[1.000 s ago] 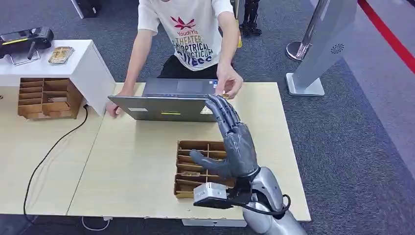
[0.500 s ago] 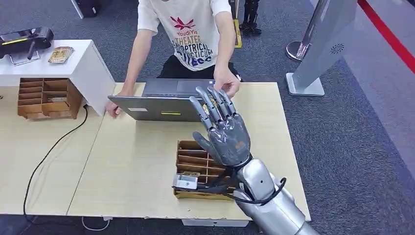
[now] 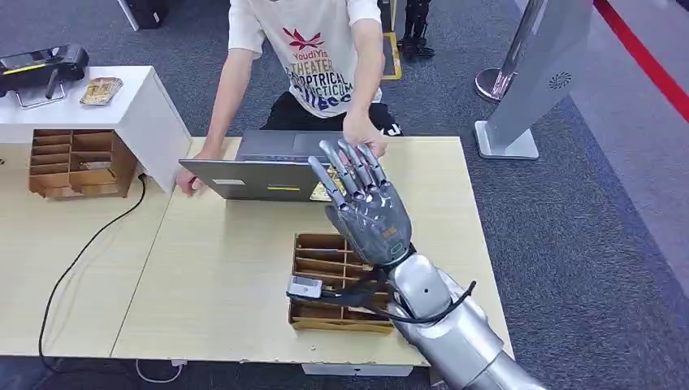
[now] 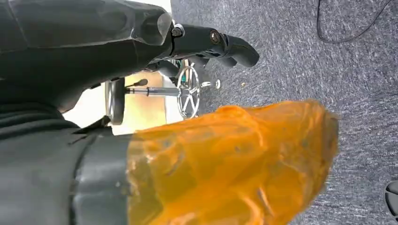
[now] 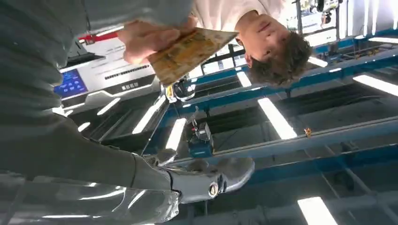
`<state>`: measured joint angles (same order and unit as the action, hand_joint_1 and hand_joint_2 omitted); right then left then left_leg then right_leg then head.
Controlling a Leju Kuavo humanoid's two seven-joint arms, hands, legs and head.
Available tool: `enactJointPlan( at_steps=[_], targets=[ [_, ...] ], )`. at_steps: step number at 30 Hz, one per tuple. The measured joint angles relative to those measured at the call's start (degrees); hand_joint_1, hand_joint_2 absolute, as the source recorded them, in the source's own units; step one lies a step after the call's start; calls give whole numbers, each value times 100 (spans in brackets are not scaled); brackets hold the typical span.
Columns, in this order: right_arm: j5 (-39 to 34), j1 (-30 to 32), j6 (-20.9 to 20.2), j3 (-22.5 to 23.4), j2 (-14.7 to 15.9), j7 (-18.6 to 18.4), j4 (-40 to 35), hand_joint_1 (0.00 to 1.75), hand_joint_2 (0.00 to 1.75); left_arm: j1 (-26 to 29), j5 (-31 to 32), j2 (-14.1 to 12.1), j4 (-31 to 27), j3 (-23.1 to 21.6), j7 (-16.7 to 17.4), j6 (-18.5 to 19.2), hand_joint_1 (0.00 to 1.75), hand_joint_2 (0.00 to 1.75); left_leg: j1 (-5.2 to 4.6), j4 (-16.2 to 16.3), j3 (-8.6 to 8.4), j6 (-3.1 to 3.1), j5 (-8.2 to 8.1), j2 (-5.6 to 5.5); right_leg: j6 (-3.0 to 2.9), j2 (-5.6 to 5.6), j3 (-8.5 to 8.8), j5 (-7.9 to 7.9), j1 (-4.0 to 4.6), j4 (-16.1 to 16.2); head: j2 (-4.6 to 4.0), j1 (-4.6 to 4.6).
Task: Pass the card to the sensor for recognition and then transmit it.
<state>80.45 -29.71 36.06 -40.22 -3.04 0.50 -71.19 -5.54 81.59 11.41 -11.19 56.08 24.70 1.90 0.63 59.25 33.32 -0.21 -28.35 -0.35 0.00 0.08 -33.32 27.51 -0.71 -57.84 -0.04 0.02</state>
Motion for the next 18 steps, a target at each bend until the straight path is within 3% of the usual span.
enactJointPlan(
  at_steps=[18],
  targets=[
    [133, -2, 83, 9, -33, -101, 284, 175, 175, 2, 15, 0, 0, -35, 35, 35, 0, 0, 0, 0, 0, 0, 0, 0, 0, 0, 0, 0, 0, 0, 0, 0]
  ],
)
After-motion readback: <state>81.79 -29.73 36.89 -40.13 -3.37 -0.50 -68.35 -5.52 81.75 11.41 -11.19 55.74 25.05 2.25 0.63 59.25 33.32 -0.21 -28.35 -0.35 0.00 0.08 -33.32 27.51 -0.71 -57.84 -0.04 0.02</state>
